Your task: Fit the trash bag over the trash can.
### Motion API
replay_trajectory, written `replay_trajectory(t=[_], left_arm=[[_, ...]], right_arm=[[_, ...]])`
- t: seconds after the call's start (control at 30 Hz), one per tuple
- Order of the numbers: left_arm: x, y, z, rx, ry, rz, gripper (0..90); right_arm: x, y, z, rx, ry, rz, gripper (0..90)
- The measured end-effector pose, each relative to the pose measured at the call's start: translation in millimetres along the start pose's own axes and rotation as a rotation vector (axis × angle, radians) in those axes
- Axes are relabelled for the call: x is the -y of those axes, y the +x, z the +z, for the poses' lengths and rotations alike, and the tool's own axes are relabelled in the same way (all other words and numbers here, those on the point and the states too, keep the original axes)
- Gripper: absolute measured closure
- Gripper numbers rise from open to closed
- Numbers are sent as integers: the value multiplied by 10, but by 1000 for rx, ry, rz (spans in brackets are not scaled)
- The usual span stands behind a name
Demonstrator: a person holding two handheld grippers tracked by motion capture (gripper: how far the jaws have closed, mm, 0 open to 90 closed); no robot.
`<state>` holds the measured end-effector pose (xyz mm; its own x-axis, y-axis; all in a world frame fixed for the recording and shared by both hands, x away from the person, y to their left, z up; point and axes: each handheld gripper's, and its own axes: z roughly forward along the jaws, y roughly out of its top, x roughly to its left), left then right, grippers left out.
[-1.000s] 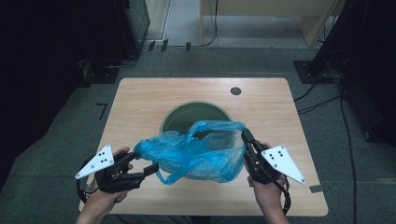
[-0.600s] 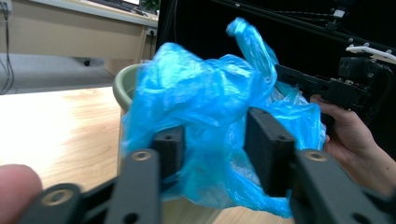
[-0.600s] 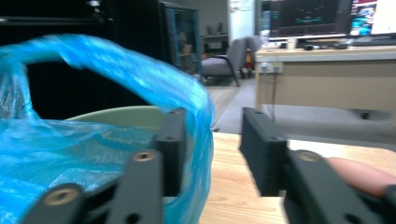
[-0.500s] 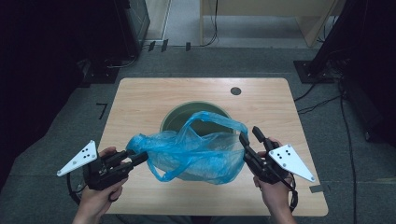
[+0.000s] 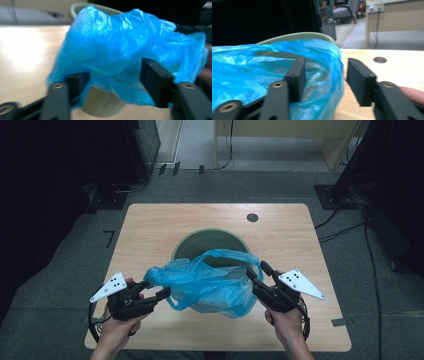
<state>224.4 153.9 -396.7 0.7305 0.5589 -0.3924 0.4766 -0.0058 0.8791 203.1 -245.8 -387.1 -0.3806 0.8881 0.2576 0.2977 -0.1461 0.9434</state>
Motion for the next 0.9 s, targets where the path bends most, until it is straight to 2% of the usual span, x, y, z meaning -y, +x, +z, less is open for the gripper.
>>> replay_trajectory(t=[0.03, 0.07, 0.1, 0.2, 0.23, 0.3, 0.37, 0.4, 0.43, 0.47, 0.5, 0.53, 0.57, 0.6, 0.63, 0.67, 0.7, 0.77, 0.8, 0.83, 0.87, 0.9], left_arm=[[13, 16, 7, 23, 8, -19, 297], [27, 5, 5, 15, 15, -16, 225], [27, -5, -1, 11, 18, -10, 201], [30, -29, -15, 23, 24, -5, 188], [38, -41, -10, 22, 34, -4, 178], [70, -78, 24, 2, 75, 4, 174], [85, -91, 37, 3, 83, 10, 172], [119, -117, 66, 17, 96, 29, 173], [119, -117, 66, 17, 96, 29, 180], [143, -134, 91, 10, 114, 52, 180], [167, -139, 113, -2, 137, 84, 264], [218, -145, 166, -34, 184, 129, 456], [218, -145, 166, -34, 184, 129, 462], [275, -119, 211, -55, 241, 158, 529], [301, -100, 229, -77, 254, 158, 567], [301, -100, 229, -77, 254, 158, 592], [330, -32, 245, -108, 261, 137, 622], [335, 58, 225, -156, 235, 94, 677], [335, 58, 225, -156, 235, 94, 703], [332, 141, 188, -202, 205, 73, 735], [334, 168, 172, -241, 200, 84, 753], [334, 168, 172, -241, 200, 84, 770]], right_arm=[[2, 1, -3, -8, 3, 2, 484], [3, 8, -25, -5, -1, -20, 478], [5, 3, -42, -1, -8, -21, 478], [21, -30, -73, -20, -16, -6, 486], [38, -62, -107, -53, -21, 20, 530], [53, -63, -131, -37, -26, 7, 549], [64, -64, -142, -30, -27, -1, 571], [88, -68, -160, -29, -31, -3, 662], [88, -68, -160, -29, -31, -3, 662], [99, -66, -165, -22, -30, -10, 696], [110, -62, -164, -8, -32, -28, 737], [122, -60, -160, 10, -34, -47, 785], [126, -65, -159, 9, -31, -49, 794], [131, -72, -157, 5, -28, -52, 801], [136, -78, -154, 12, -28, -57, 807], [140, -86, -154, 17, -27, -59, 807], [143, -95, -154, 14, -28, -56, 808], [146, -111, -153, 27, -31, -62, 828], [146, -111, -153, 27, -31, -62, 828], [150, -127, -148, 35, -28, -61, 854], [152, -128, -146, 39, -27, -60, 860], [152, -128, -146, 39, -27, -60, 860]])
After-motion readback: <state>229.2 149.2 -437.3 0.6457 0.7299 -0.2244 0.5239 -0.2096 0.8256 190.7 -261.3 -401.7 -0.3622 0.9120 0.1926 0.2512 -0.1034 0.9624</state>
